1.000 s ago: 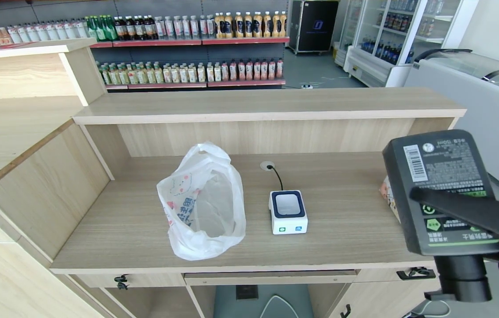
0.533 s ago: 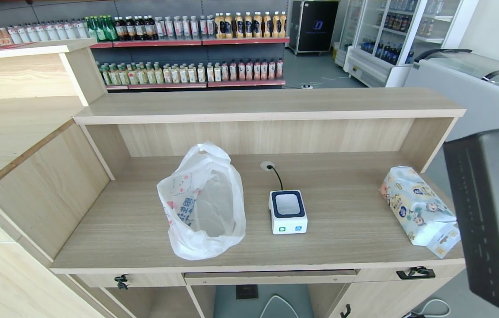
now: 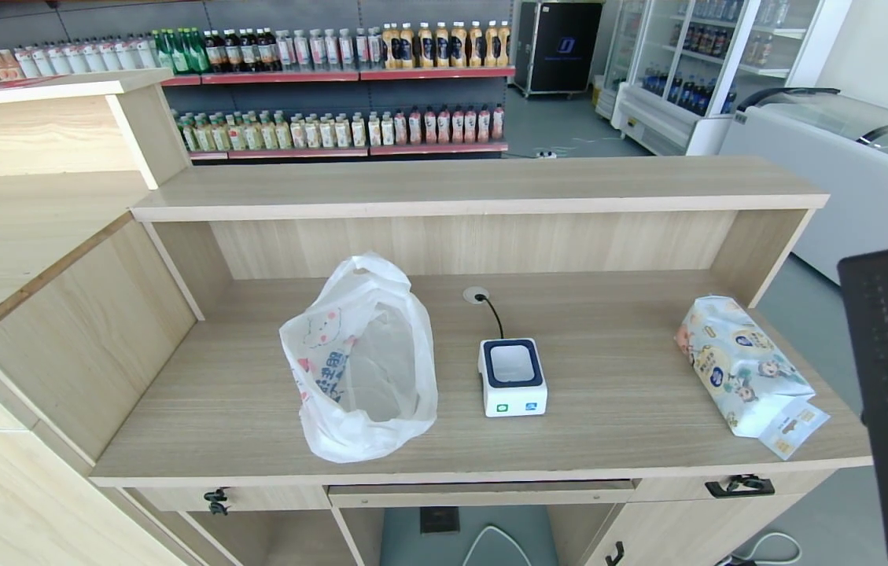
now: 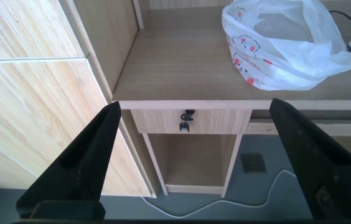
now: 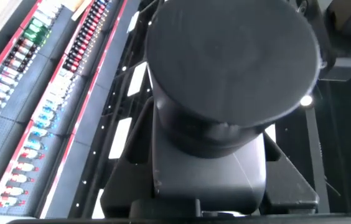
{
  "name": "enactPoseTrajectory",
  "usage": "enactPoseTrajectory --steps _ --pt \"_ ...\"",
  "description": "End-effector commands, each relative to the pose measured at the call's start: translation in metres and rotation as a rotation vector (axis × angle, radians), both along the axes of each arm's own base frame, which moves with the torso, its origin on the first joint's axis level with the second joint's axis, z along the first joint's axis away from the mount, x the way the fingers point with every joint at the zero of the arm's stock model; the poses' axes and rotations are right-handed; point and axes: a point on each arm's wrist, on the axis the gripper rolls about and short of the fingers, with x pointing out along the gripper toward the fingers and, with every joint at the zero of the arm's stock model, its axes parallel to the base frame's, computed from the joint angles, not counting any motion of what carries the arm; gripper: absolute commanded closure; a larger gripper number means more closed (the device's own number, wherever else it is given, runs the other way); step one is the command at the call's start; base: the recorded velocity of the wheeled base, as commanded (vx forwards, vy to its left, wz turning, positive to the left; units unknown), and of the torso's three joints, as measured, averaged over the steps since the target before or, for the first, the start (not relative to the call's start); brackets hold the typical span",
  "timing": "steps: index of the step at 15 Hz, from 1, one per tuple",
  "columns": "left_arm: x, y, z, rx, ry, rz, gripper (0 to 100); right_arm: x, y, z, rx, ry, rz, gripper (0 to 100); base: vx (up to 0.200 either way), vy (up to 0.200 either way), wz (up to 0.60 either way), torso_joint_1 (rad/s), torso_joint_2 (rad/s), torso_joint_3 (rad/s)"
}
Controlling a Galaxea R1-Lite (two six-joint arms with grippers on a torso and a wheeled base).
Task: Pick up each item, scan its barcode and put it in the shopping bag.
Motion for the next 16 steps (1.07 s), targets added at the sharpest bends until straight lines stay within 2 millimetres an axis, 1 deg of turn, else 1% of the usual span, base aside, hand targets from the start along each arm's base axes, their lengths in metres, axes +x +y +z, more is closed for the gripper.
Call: enactPoseTrajectory --steps 1,7,16 --pt "0.0000 0.0000 0.0000 0.000 0.000 0.001 0 -0.0009 -0.0007 0.0002 0.003 -0.002 0.002 100 0.000 0.000 0.00 0.000 0.00 0.000" --pt "0.0001 0.0000 0.0000 0.000 0.001 0.001 0 -0.0038 -0.0016 -0.0083 -0.025 -0.001 0.015 100 0.000 0.000 0.00 0.000 0.00 0.000" --pt "0.0001 0.0000 0.0000 0.000 0.001 0.001 0 -0.0067 -0.0002 -0.0076 -0.021 -0.004 0.044 100 0.000 0.000 0.00 0.000 0.00 0.000"
